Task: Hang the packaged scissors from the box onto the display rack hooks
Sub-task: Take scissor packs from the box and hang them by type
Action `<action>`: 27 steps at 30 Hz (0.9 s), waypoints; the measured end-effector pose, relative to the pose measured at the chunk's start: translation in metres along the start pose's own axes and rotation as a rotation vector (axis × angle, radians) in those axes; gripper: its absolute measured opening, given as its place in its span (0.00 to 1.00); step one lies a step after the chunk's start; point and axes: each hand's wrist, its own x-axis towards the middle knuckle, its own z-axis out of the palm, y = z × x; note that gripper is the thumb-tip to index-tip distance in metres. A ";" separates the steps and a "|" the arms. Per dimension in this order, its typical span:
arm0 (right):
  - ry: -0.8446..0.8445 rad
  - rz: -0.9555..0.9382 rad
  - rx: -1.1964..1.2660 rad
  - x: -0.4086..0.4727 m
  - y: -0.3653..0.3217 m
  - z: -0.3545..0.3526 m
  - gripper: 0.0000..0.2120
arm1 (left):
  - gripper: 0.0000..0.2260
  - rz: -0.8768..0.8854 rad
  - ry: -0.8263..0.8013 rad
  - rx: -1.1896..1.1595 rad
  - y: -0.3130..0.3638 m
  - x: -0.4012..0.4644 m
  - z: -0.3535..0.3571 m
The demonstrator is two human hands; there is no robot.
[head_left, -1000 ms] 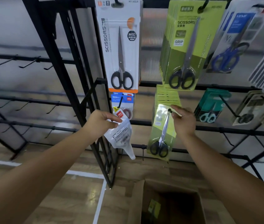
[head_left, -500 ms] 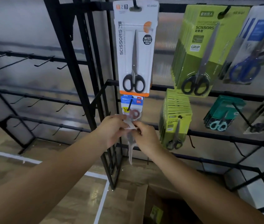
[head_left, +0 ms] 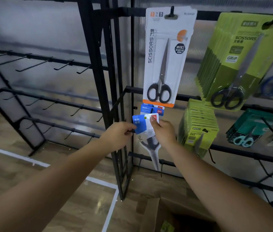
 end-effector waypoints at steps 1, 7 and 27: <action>0.013 0.000 0.005 -0.001 0.001 0.002 0.20 | 0.16 0.007 -0.010 0.021 -0.001 0.001 -0.001; 0.090 0.007 -0.041 -0.002 0.012 -0.001 0.24 | 0.15 0.148 -0.023 0.095 -0.006 0.010 -0.006; 0.064 0.013 -0.350 -0.001 0.013 -0.003 0.26 | 0.18 0.192 -0.119 0.114 -0.012 0.028 -0.023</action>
